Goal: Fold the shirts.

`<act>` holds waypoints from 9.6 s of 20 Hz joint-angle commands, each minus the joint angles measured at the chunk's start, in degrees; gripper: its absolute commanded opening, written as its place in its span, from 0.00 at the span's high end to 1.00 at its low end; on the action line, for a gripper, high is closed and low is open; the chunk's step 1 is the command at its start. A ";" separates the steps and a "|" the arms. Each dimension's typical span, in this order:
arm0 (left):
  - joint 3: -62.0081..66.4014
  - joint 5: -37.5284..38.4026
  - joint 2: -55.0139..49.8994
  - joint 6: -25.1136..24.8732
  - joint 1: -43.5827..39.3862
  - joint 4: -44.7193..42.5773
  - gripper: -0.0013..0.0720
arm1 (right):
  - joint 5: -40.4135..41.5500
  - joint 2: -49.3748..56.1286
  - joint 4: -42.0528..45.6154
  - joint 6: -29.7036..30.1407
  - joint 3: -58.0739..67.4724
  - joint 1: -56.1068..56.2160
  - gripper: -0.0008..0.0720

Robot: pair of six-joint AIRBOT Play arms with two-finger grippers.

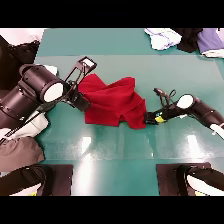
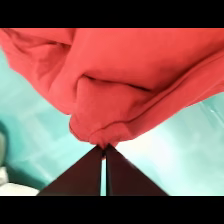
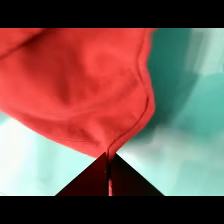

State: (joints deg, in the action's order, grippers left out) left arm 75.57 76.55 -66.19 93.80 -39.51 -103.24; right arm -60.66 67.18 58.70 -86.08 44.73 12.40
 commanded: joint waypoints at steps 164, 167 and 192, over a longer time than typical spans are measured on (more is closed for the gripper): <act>-26.03 -34.62 5.09 -9.38 38.56 43.06 0.95 | -14.34 11.56 9.99 -0.83 27.32 -28.46 0.97; -23.47 -37.40 0.39 -10.23 38.56 43.06 0.95 | -12.79 17.84 10.01 -0.85 31.10 -25.59 0.97; -12.79 -17.97 -5.29 -12.79 38.56 45.42 0.94 | -20.48 29.55 -1.25 14.32 32.87 -37.29 0.25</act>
State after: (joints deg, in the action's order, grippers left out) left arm 62.57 54.83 -71.46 81.56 -0.97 -58.72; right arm -80.05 93.47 61.71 -74.98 78.30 -23.51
